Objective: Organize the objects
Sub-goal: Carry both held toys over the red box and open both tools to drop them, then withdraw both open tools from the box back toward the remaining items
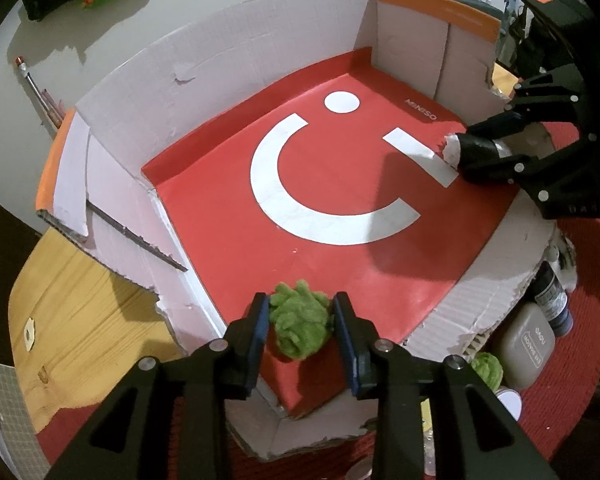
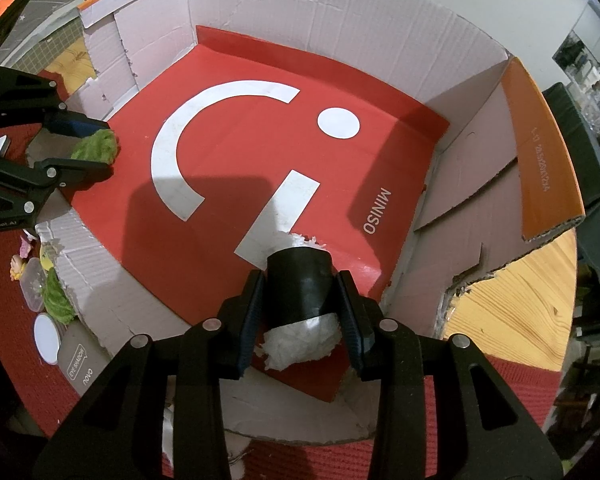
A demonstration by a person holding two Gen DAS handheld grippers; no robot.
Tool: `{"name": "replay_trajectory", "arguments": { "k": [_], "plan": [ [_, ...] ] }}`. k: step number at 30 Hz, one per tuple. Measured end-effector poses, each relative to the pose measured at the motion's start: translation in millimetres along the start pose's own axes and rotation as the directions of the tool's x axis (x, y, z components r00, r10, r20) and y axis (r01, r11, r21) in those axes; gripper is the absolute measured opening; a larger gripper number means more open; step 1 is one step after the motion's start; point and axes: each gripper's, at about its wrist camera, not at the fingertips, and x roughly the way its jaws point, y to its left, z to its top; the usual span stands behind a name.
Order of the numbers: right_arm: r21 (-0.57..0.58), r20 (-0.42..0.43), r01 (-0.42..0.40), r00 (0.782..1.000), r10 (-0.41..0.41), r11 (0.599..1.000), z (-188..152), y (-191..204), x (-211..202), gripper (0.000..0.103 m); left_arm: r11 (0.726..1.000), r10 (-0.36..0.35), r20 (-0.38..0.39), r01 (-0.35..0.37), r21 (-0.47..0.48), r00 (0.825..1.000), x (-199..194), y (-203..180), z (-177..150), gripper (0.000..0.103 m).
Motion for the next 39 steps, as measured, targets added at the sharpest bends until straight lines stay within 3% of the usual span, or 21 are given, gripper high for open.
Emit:
{"name": "replay_trajectory", "arguments": {
  "k": [13, 23, 29, 39],
  "plan": [
    [0.011, 0.023, 0.021, 1.0, -0.021, 1.0, -0.6, -6.7, -10.5, 0.04, 0.999, -0.008, 0.033, 0.01, -0.049, 0.999, -9.5, -0.2, 0.4, 0.042],
    [0.046, 0.12, 0.031, 0.992, -0.036, 0.998, 0.8, -1.0, -62.0, 0.051, 0.991, -0.002, 0.147, 0.022, -0.135, 0.989, -49.2, 3.7, -9.6, 0.049],
    [0.081, 0.198, 0.029, 0.979, -0.045, 0.996, 5.6, 13.5, -86.4, 0.058, 0.982, 0.005, 0.233, 0.04, -0.187, 0.973, -73.7, -2.0, -11.1, 0.053],
    [0.132, 0.316, 0.013, 0.947, -0.054, 0.991, -12.5, 19.4, -132.4, 0.068, 0.974, 0.091, 0.391, 0.0, -0.227, 0.916, -128.8, -21.2, -30.1, 0.069]
  ]
}}
